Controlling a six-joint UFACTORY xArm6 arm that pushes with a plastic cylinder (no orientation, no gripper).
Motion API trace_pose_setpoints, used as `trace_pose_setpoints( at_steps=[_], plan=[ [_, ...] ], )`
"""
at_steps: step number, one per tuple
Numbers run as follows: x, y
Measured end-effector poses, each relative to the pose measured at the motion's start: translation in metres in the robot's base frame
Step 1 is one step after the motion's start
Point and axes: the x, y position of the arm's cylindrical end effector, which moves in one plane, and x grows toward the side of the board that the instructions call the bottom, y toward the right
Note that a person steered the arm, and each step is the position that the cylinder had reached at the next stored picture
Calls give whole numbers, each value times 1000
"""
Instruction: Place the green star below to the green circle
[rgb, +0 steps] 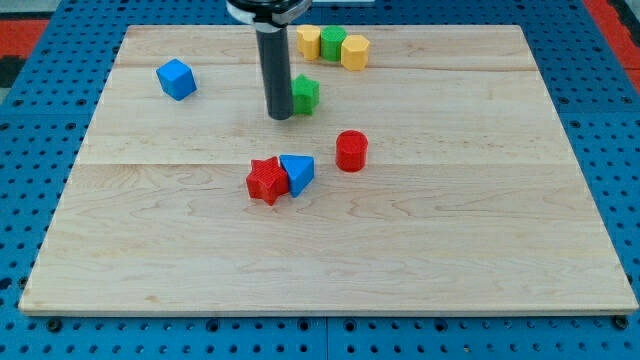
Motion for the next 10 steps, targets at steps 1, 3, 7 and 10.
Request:
trace_pose_setpoints(
  at_steps=[1,3,7,10],
  plan=[
    [-31,13],
    [-6,38],
    [-46,31],
    [-53,50]
  ],
)
